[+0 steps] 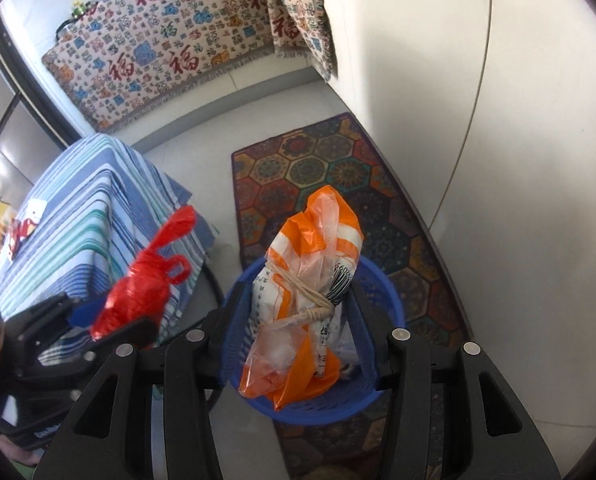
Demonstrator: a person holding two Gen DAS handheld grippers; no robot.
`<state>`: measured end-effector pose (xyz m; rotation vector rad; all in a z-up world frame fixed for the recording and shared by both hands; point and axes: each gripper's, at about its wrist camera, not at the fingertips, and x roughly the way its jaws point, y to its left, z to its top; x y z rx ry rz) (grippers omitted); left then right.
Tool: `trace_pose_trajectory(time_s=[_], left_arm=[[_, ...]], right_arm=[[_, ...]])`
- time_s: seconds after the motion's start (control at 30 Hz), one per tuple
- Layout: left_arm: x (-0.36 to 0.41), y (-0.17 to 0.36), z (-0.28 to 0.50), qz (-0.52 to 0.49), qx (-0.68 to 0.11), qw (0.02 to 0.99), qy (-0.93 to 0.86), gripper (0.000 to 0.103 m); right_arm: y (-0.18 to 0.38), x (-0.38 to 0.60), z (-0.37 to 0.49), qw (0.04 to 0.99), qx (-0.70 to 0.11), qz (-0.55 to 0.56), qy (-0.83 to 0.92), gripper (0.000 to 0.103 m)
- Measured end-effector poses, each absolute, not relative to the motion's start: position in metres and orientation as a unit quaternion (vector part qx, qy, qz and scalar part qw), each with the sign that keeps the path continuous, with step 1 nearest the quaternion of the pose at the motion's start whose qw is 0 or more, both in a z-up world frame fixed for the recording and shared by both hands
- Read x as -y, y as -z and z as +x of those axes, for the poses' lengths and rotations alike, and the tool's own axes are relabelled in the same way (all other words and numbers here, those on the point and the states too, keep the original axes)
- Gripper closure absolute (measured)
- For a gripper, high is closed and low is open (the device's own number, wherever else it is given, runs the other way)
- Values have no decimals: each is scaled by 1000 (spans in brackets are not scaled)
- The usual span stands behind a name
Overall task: Collect trash
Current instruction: 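Carry both items over the blue wastebasket and open both tools to drop them, then move both tools back over the table toward the red packet and white box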
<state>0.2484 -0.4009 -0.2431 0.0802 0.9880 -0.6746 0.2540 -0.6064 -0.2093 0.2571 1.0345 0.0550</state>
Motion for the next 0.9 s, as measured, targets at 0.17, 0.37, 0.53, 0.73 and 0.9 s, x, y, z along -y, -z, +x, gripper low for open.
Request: trace_pose_trajectory(time_s=[0.17, 0.37, 0.53, 0.73, 0.9], left_arm=[[413, 265, 259, 48, -489, 812, 314, 46], [406, 259, 257, 22, -483, 820, 307, 46], [371, 222, 238, 15, -448, 840, 307, 45], [284, 188, 202, 26, -413, 869, 269, 37], [188, 194, 184, 22, -439, 880, 183, 37]], right_arm=[[206, 611, 252, 864, -484, 137, -17, 32], [198, 614, 248, 874, -466, 134, 1, 29], [189, 605, 251, 886, -451, 112, 8, 23], [176, 565, 246, 906, -421, 52, -3, 20], [173, 497, 232, 912, -406, 20, -59, 19]])
